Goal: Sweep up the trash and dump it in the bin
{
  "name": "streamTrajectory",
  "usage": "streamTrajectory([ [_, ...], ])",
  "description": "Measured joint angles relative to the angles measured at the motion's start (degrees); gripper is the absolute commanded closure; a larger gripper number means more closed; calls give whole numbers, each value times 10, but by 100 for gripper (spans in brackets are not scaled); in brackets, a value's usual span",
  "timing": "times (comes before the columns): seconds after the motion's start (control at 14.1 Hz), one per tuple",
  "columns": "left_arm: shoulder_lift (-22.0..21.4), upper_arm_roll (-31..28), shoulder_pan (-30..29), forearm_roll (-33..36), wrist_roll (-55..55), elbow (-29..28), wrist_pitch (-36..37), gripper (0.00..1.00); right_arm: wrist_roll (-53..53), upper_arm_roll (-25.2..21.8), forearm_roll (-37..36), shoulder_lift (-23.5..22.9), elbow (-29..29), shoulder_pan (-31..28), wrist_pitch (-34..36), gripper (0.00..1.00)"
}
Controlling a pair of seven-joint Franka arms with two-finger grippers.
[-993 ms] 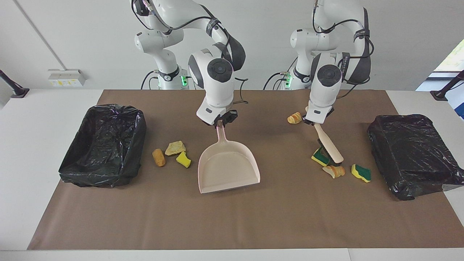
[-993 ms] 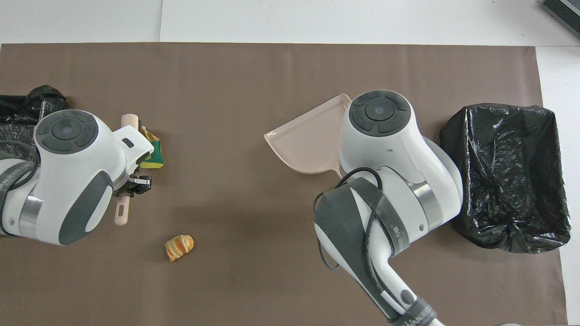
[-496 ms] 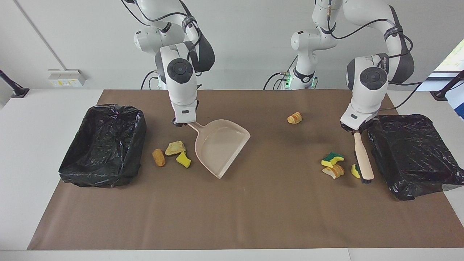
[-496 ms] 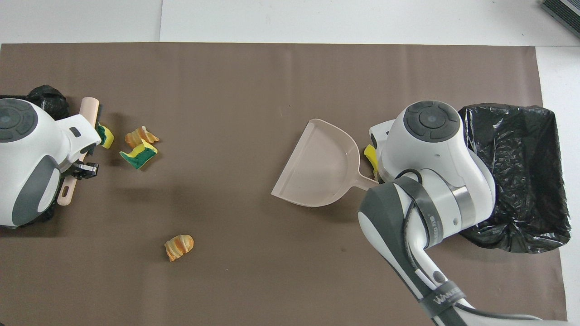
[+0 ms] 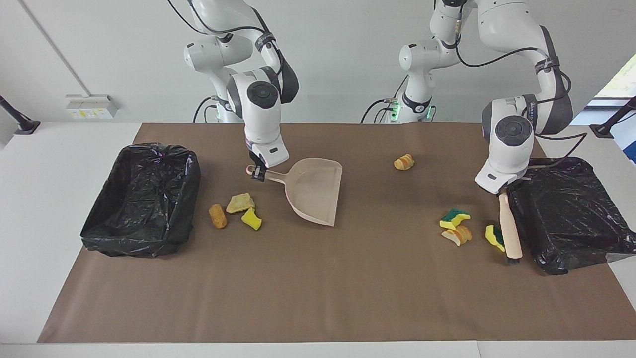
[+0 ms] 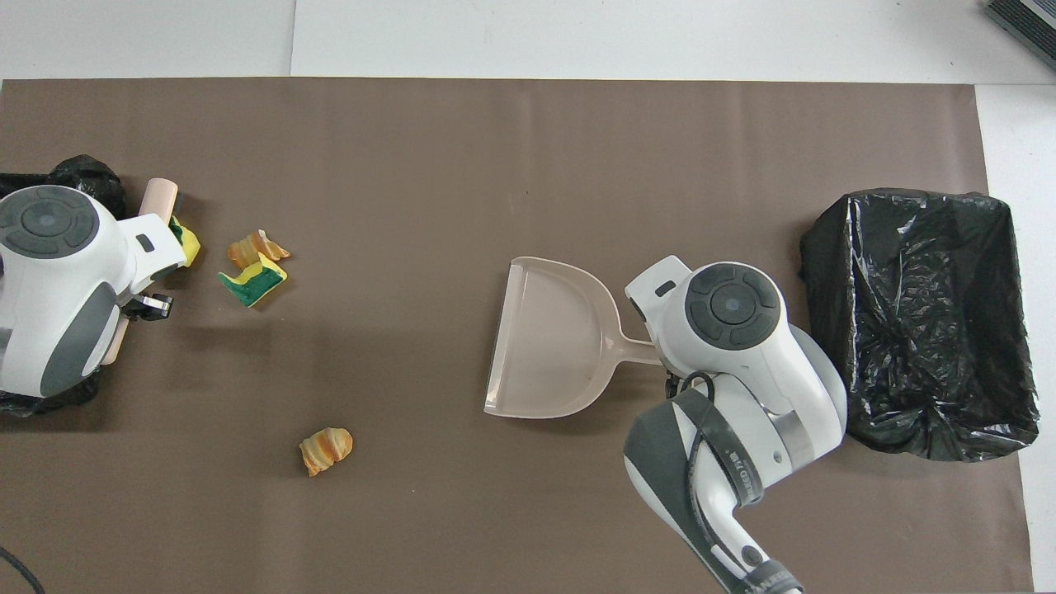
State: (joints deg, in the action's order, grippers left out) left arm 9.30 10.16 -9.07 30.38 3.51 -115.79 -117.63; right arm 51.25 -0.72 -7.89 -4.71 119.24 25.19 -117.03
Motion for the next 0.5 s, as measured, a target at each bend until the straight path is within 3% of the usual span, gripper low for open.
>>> streamTrajectory([
  [0.21,0,9,16,-10,0,0,3,100,-35,0,-31,0,7,25,-2,100],
  [0.5,-1,13,82,-64,8,0,30,100,-99,1,-45,-1,15,45,-2,100],
])
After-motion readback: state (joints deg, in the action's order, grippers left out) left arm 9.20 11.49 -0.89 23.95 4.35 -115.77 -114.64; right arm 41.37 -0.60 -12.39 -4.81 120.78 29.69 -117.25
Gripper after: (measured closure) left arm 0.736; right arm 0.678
